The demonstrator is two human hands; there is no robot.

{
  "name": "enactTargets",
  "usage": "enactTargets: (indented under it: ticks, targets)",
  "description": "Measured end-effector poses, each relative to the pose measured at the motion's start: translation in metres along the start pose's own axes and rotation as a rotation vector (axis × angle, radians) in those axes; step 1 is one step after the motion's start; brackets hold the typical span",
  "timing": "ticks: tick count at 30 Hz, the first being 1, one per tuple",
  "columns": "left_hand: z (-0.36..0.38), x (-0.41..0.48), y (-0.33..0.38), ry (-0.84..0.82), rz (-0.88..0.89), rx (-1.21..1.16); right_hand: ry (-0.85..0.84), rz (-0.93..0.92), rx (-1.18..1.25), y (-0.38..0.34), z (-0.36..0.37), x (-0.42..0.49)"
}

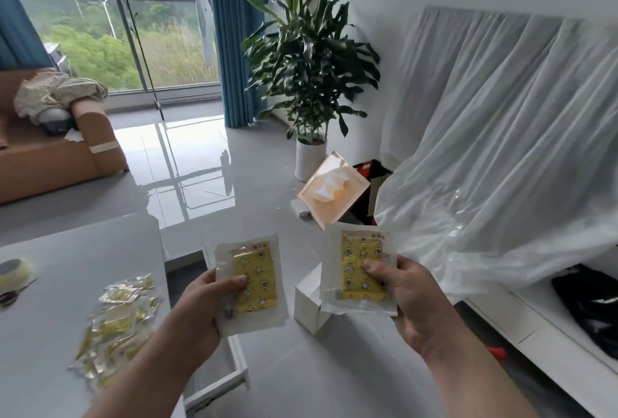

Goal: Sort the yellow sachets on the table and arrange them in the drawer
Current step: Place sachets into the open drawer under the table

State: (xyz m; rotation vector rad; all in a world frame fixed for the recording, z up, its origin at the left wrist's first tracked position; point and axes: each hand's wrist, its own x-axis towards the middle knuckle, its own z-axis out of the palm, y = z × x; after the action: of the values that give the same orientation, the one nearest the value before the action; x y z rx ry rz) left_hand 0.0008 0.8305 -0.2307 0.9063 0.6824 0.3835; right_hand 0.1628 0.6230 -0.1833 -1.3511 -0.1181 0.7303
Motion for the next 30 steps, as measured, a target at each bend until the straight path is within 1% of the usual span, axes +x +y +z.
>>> enactTargets:
  ticks: [4,8,16,23,30]
  targets:
    - [0.045,0.039,0.0,0.028,0.036,-0.032,-0.02,0.018,-0.019,-0.03,-0.036,0.053]
    - [0.073,0.065,-0.001,0.05,0.057,-0.054,-0.076,0.033,-0.023,-0.052,-0.053,0.096]
    - [0.082,0.129,0.017,0.102,0.112,-0.094,-0.174,0.096,-0.082,-0.074,-0.046,0.19]
    - [0.065,0.24,0.04,0.151,0.105,-0.126,-0.206,0.133,-0.144,-0.085,-0.014,0.306]
    - [0.029,0.352,0.1,0.173,0.123,-0.193,-0.267,0.166,-0.238,-0.109,0.074,0.438]
